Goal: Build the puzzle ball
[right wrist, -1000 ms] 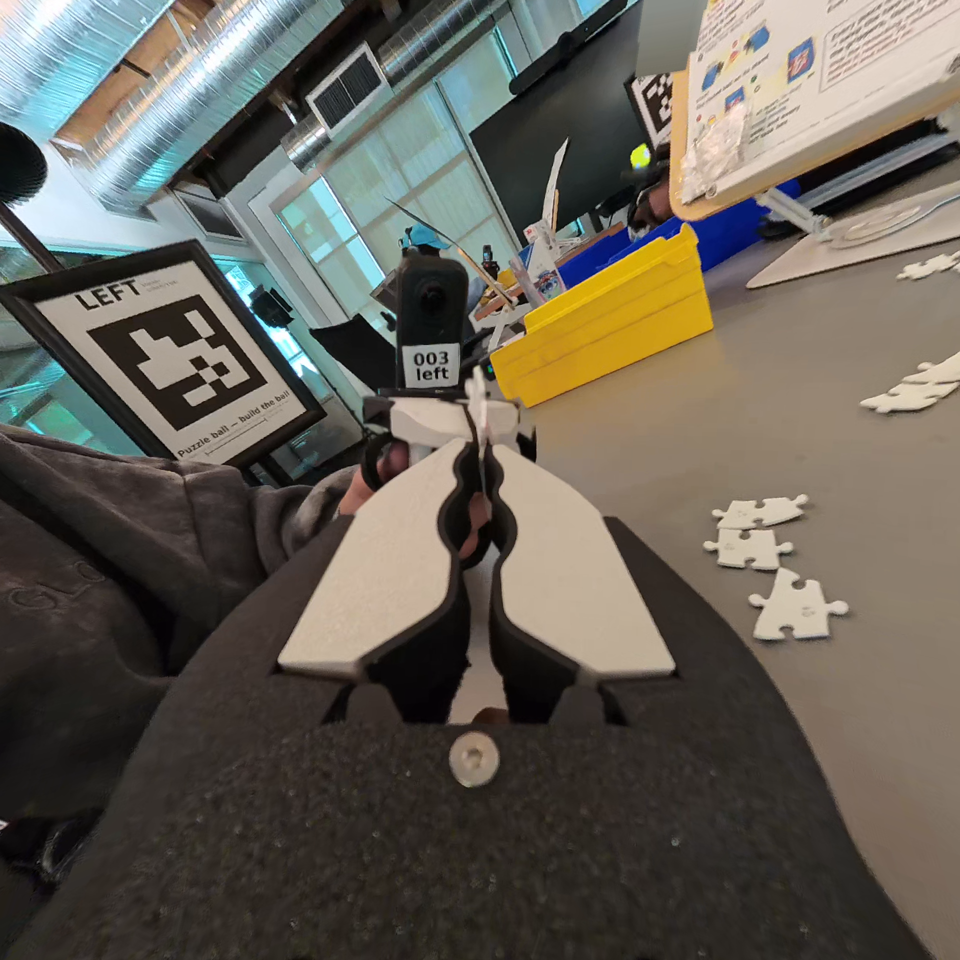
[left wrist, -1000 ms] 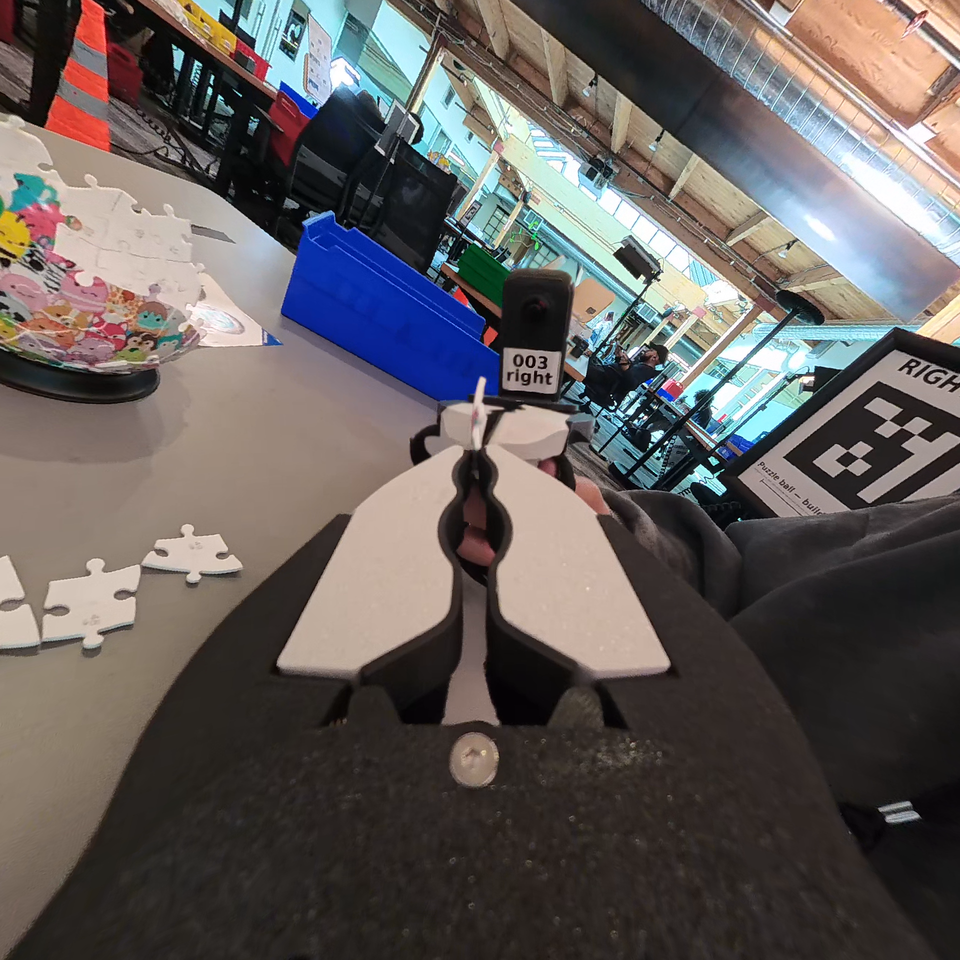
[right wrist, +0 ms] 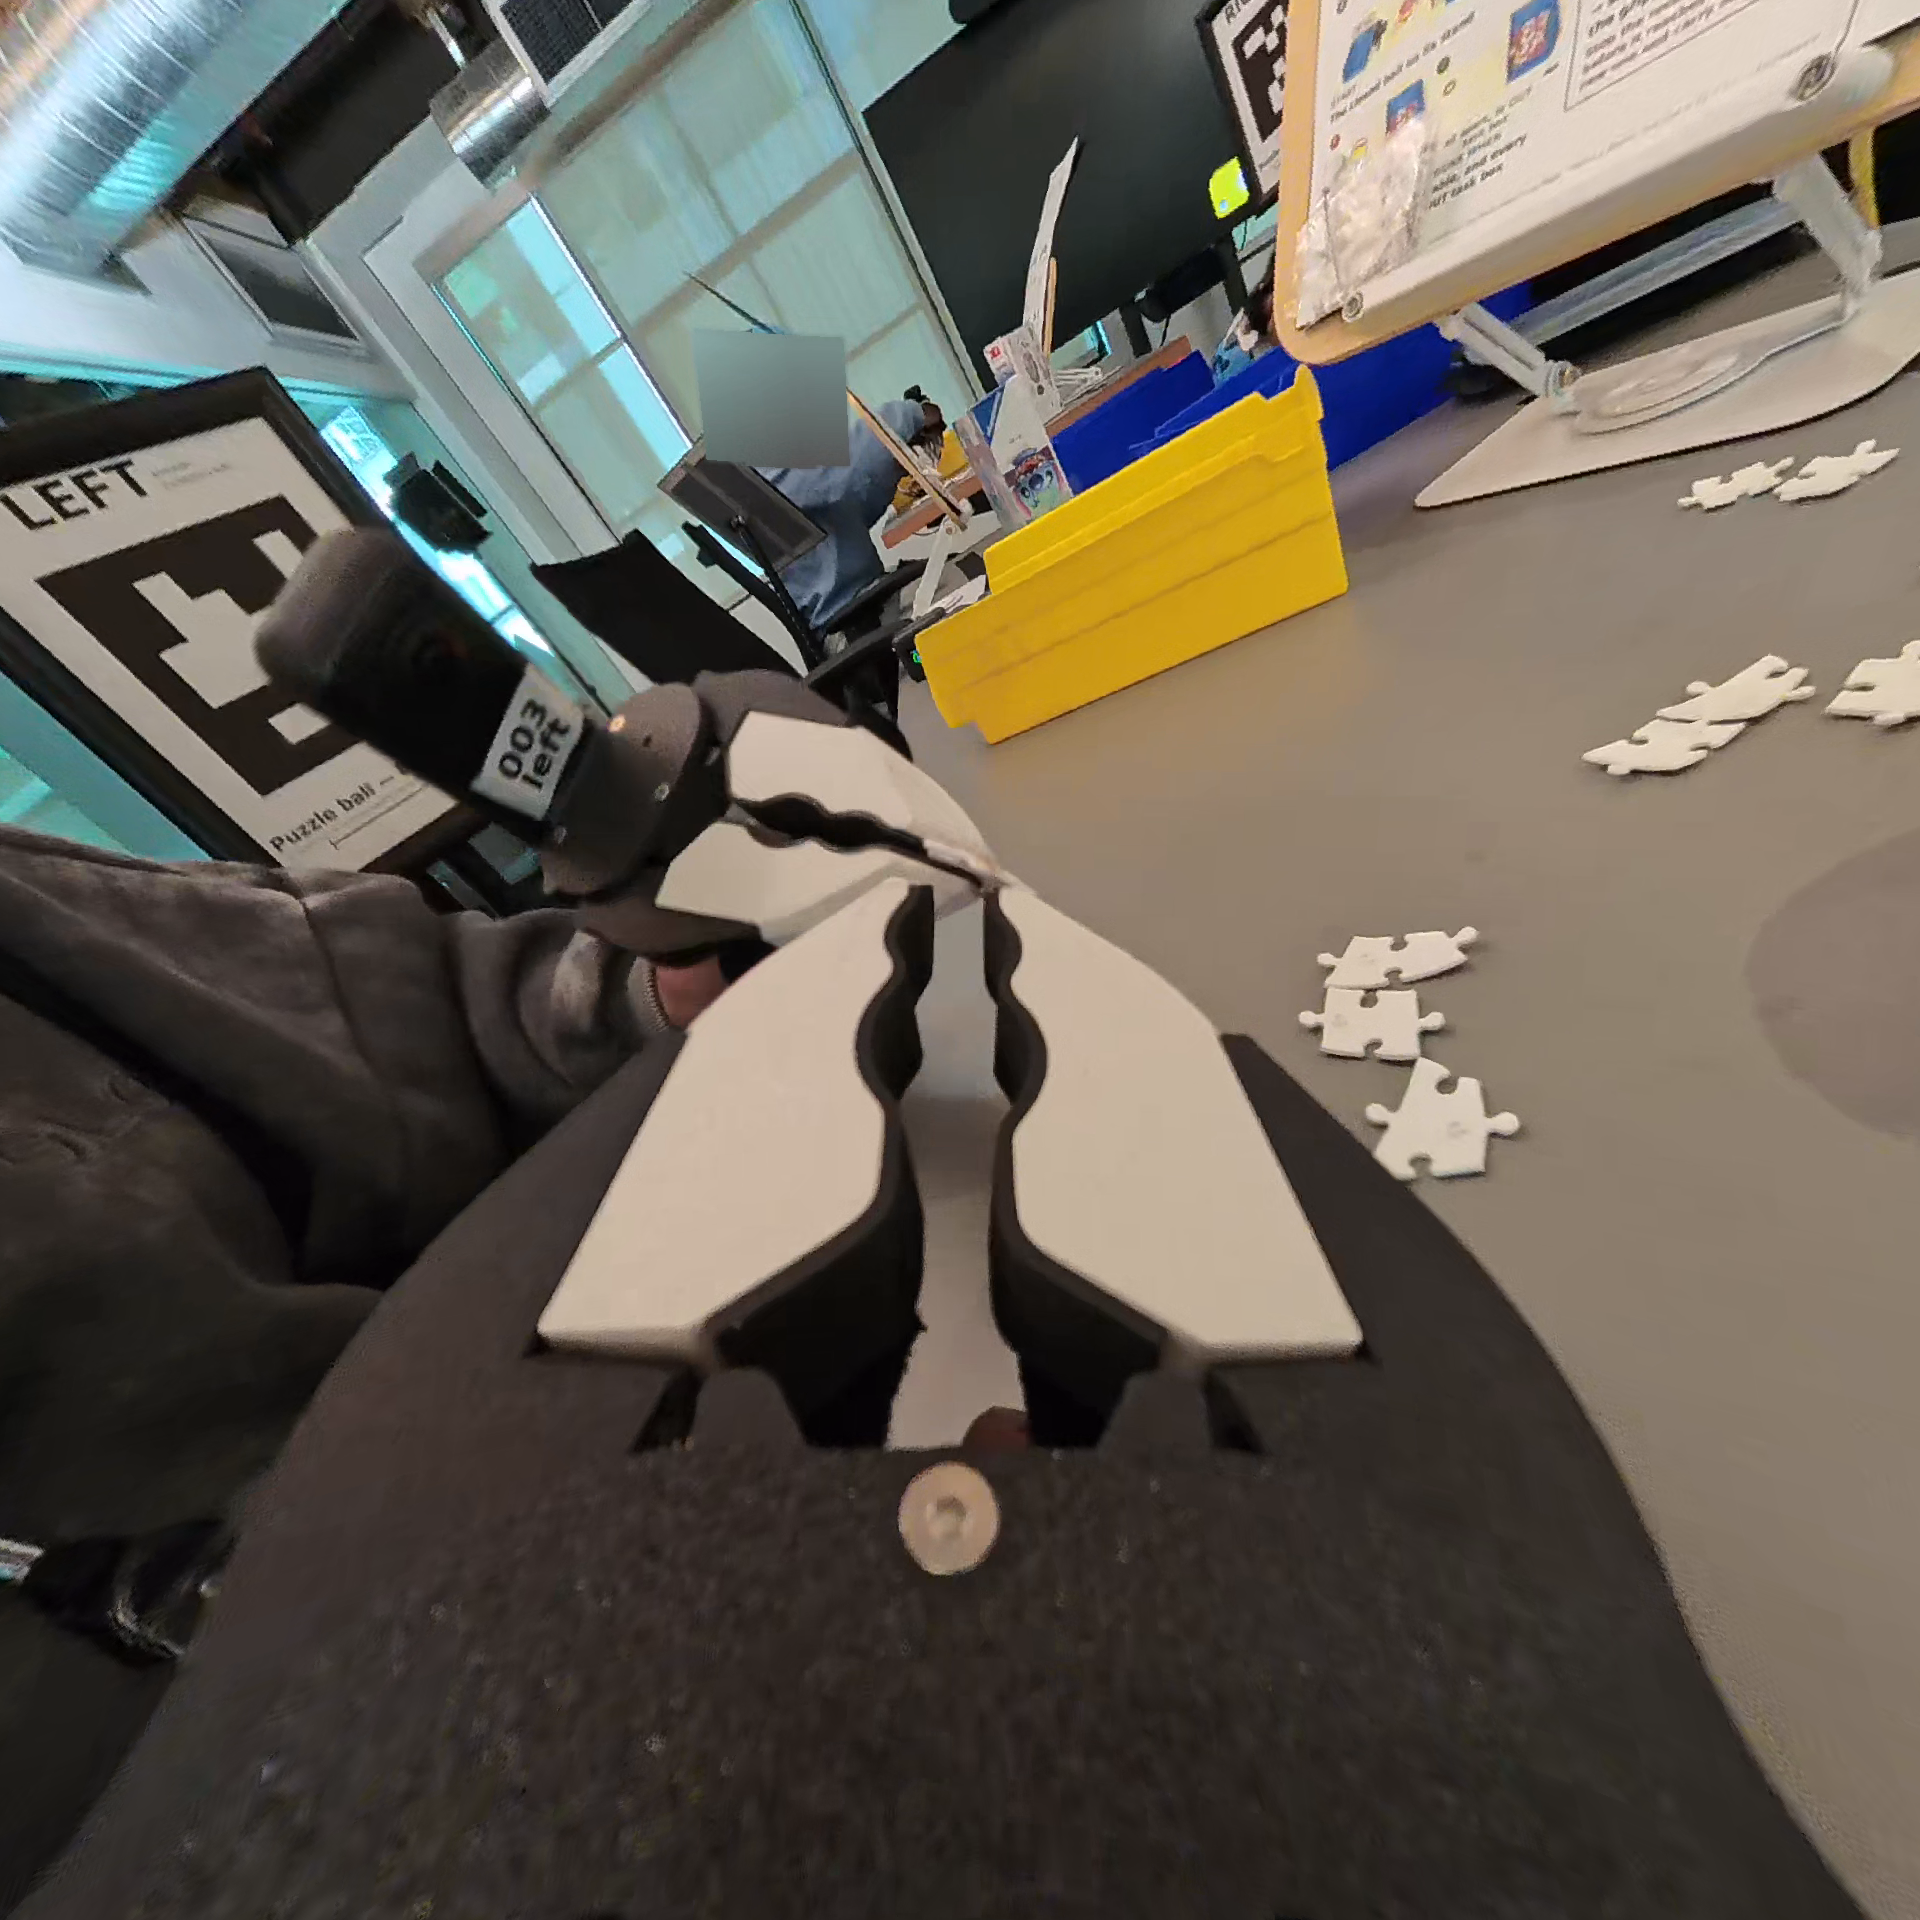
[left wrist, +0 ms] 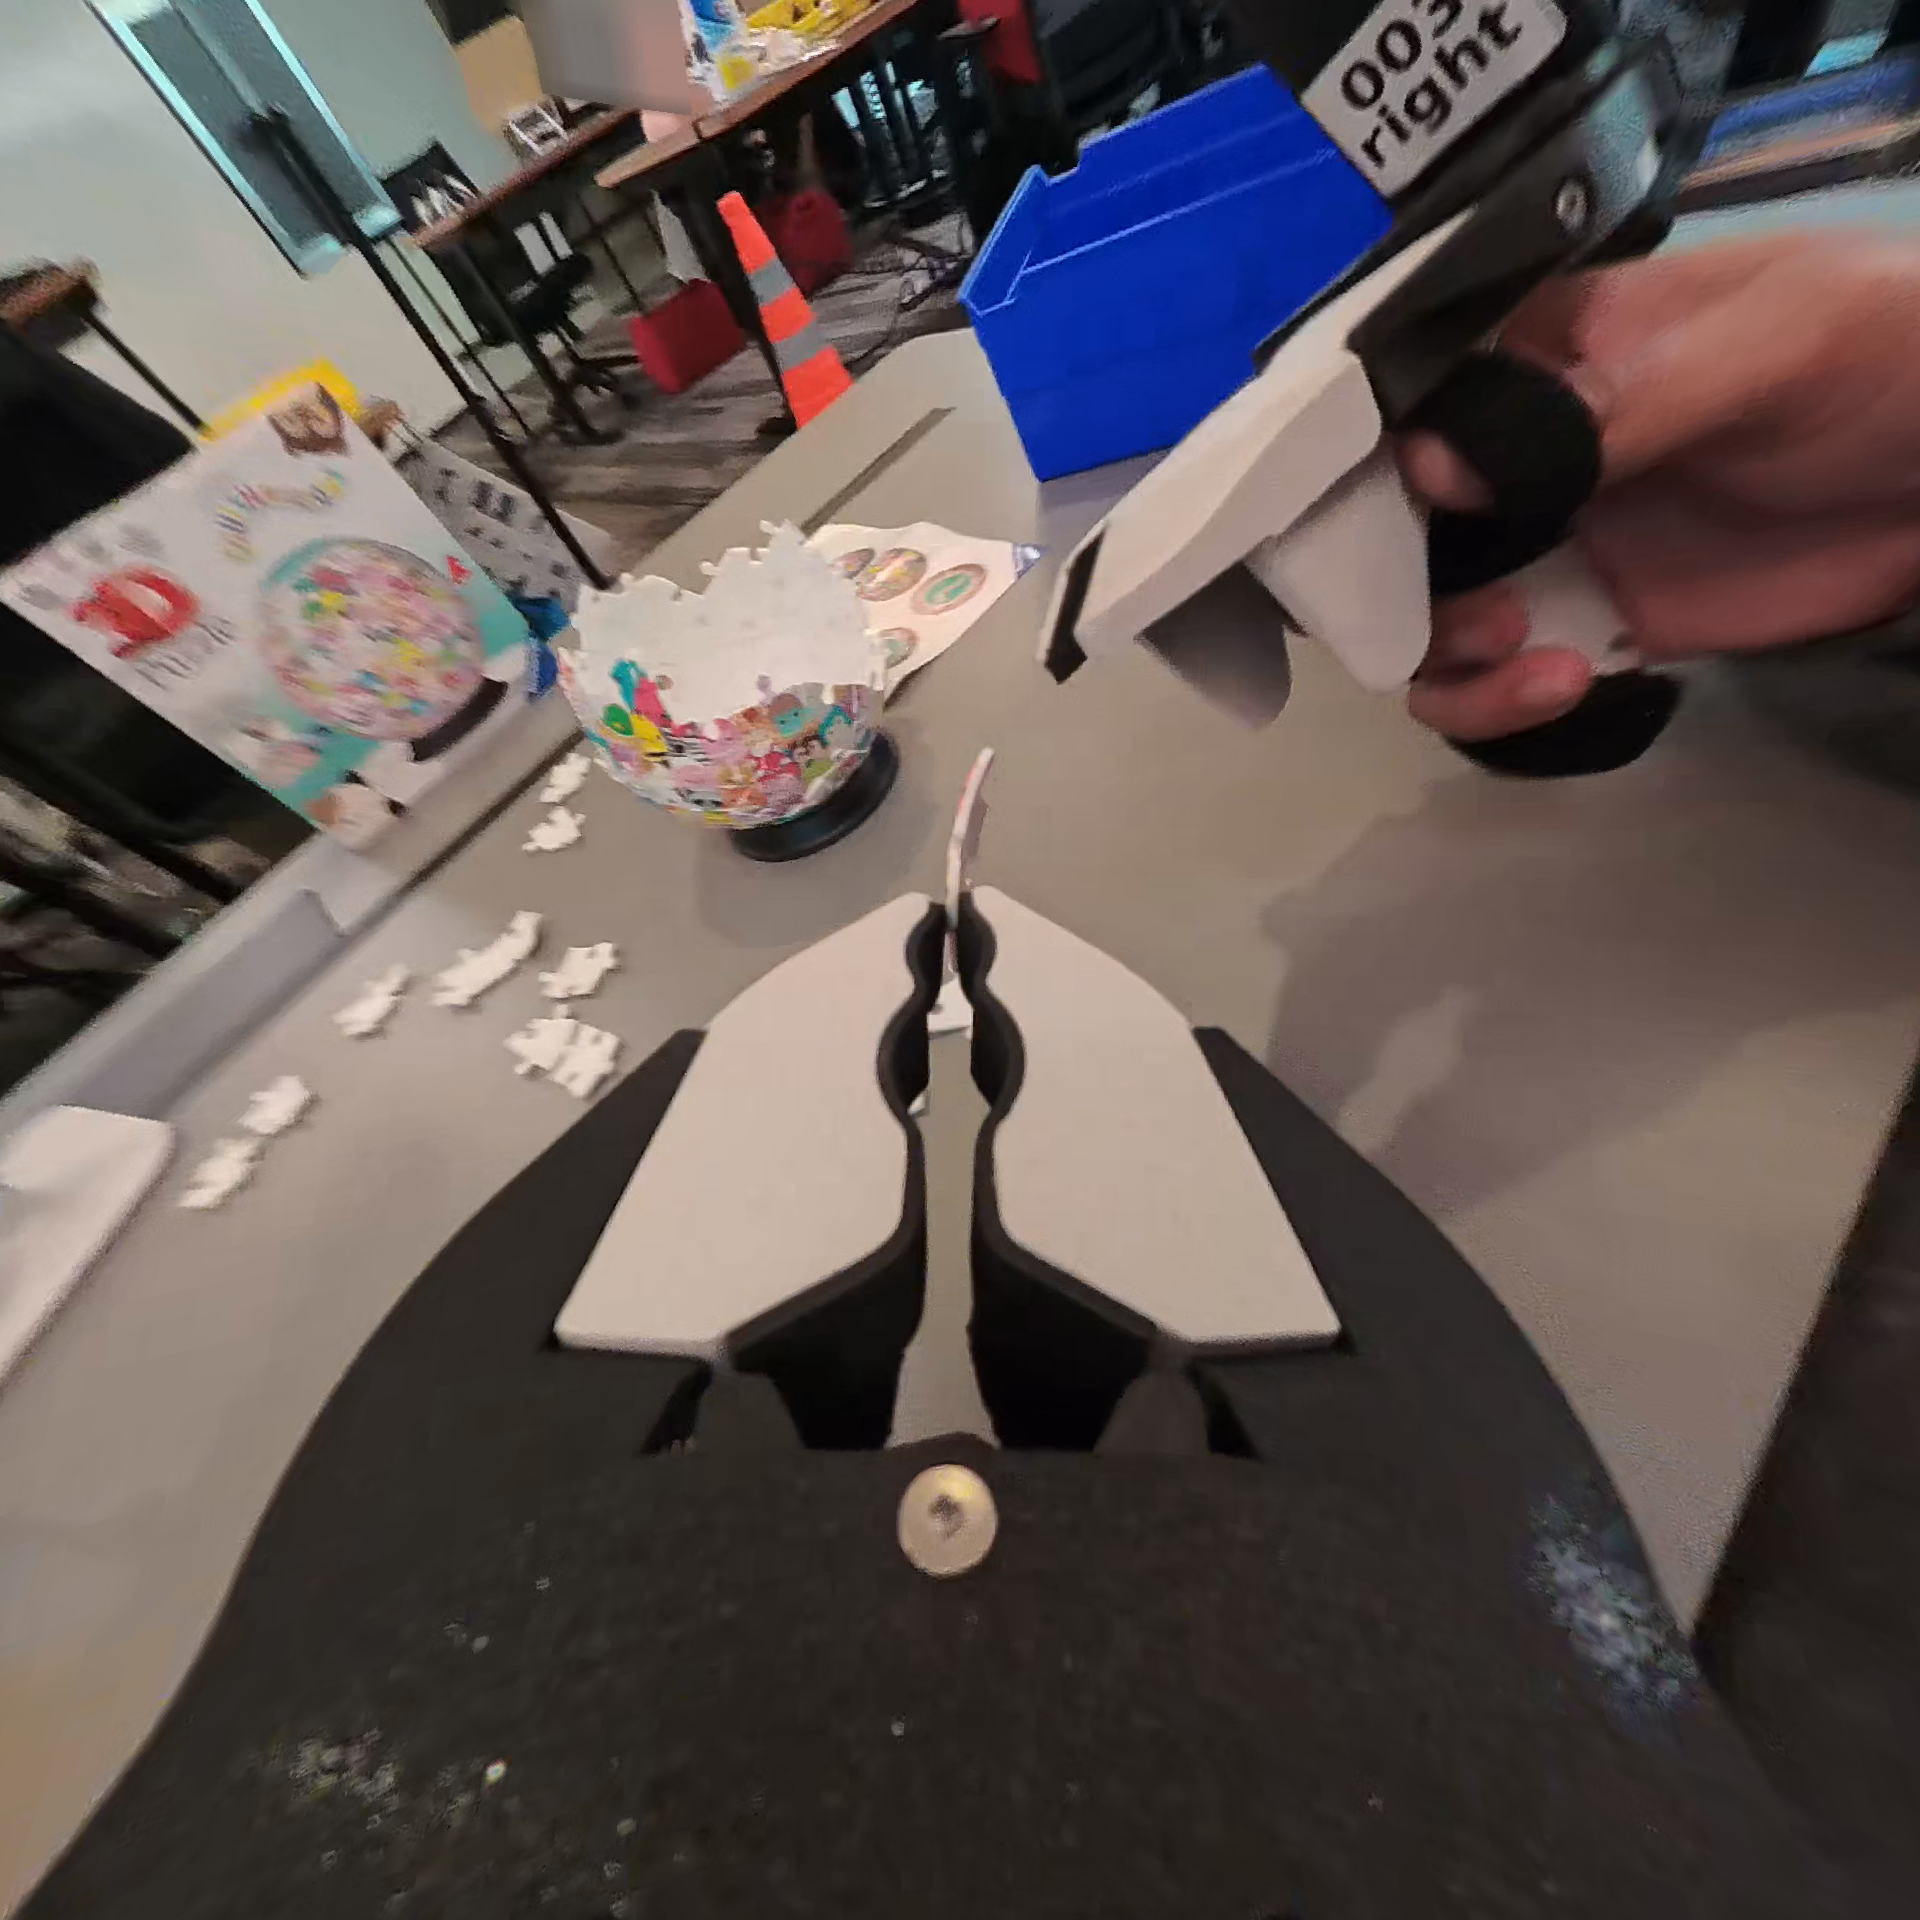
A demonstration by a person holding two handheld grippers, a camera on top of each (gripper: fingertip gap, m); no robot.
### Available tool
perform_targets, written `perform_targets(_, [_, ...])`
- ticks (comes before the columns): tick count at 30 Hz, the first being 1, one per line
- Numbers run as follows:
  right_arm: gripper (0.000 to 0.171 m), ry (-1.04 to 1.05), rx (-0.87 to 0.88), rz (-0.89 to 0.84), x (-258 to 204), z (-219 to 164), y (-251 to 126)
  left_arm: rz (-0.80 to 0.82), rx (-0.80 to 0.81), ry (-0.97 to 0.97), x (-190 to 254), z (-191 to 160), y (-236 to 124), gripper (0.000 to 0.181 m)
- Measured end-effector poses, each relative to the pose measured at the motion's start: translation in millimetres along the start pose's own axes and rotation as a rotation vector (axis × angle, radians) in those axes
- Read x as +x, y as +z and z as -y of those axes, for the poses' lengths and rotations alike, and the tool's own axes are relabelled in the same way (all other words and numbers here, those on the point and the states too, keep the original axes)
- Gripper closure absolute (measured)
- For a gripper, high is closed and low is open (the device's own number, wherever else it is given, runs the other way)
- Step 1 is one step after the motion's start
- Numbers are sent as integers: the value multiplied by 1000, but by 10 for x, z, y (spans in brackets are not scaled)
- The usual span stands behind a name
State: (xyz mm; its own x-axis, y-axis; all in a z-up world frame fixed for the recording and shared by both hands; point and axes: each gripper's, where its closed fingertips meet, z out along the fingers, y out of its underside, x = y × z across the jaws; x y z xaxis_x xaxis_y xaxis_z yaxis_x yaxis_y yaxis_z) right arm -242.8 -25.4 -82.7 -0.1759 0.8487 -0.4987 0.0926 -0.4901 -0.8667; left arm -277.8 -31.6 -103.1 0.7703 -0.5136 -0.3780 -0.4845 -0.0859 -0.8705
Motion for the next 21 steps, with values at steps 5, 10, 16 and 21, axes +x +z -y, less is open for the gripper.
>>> perform_targets(5, [161, 8, -36, -23, 8, -92, 95, 71, -17, 188, 72, 19, 17, 180])
perform_targets(10, [165, 39, -43, 5, 3, -134, 100, 96, -22, 256, 114, 41, 27, 180])
perform_targets(16, [166, 12, -75, 2, 8, -158, 81, 95, -20, 269, 138, 34, 34, 180])
perform_targets(21, [166, -162, -157, -78, 76, -79, -6, -20, -7, 120, 260, 6, 22, 177])
